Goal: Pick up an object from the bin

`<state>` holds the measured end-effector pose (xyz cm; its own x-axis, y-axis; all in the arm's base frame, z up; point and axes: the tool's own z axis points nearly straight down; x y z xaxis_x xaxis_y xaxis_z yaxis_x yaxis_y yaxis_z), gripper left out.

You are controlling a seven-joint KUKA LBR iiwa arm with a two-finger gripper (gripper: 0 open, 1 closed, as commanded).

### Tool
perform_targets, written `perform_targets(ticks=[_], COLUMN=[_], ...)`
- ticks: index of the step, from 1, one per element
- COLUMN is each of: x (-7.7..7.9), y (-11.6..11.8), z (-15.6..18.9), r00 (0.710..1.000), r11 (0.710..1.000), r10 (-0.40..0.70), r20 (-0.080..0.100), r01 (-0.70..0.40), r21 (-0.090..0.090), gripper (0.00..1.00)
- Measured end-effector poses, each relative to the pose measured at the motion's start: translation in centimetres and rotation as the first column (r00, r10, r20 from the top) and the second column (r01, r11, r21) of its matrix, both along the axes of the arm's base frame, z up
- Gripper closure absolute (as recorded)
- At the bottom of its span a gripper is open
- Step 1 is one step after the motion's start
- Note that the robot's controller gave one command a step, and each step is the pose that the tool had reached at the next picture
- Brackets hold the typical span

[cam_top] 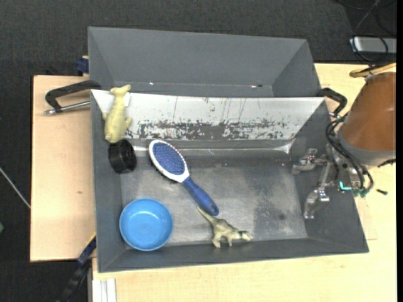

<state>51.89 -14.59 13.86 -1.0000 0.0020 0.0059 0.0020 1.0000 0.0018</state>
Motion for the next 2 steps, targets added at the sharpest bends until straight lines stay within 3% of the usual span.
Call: perform_targets(ticks=[1, 2], x=[0.6, 5.1], y=[3.2, -0.3], z=[0.5, -6.1], r00=[0.899, 0.986], r11=[0.899, 0.986], r10=[-0.439, -0.169], r20=[0.008, 0.01], r01=[0.439, 0.169], r21=[0.001, -0.002], gripper=[0.0, 0.0])
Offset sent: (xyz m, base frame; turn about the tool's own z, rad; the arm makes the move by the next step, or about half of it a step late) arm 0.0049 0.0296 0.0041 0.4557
